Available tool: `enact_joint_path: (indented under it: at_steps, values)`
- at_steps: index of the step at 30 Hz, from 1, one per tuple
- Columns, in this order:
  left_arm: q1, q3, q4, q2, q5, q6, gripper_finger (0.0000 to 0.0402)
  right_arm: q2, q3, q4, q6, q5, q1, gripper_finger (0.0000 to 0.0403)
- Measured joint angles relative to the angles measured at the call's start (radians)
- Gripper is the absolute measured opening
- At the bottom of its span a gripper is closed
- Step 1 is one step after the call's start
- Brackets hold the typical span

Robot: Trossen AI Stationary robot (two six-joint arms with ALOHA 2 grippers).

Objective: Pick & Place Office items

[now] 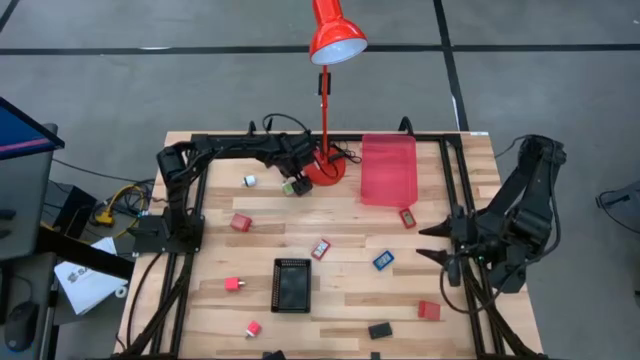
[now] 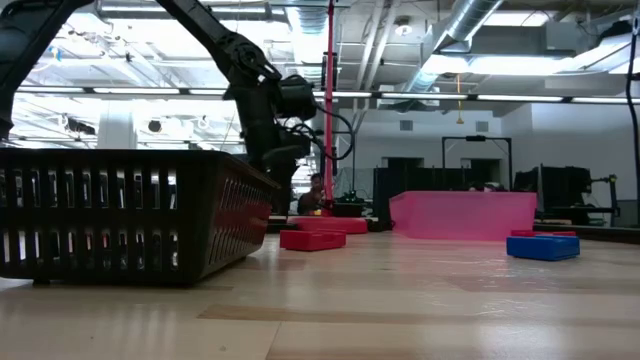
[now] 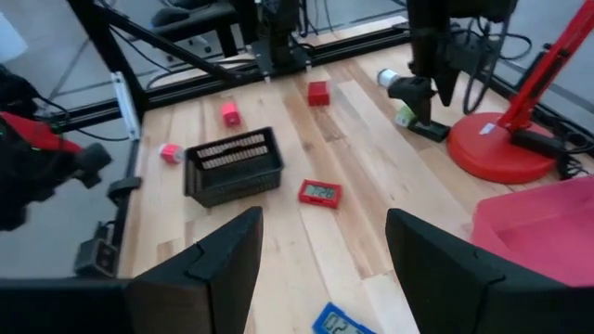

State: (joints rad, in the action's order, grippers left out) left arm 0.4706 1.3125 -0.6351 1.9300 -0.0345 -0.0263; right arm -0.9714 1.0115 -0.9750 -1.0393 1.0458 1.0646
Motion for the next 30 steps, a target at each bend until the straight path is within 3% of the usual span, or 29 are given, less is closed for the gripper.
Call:
enact_joint_path:
  at_steps: [21,30]
  values:
    - [-0.005,-0.141,0.131,0.007,-0.010,0.021,0.0329,-0.018,0.000,0.074,0.003,0.066,0.054,0.0223]
    - [-0.011,-0.145,0.160,0.010,0.002,0.022,0.0251,-0.018,0.000,0.097,0.027,0.082,0.054,0.0223]
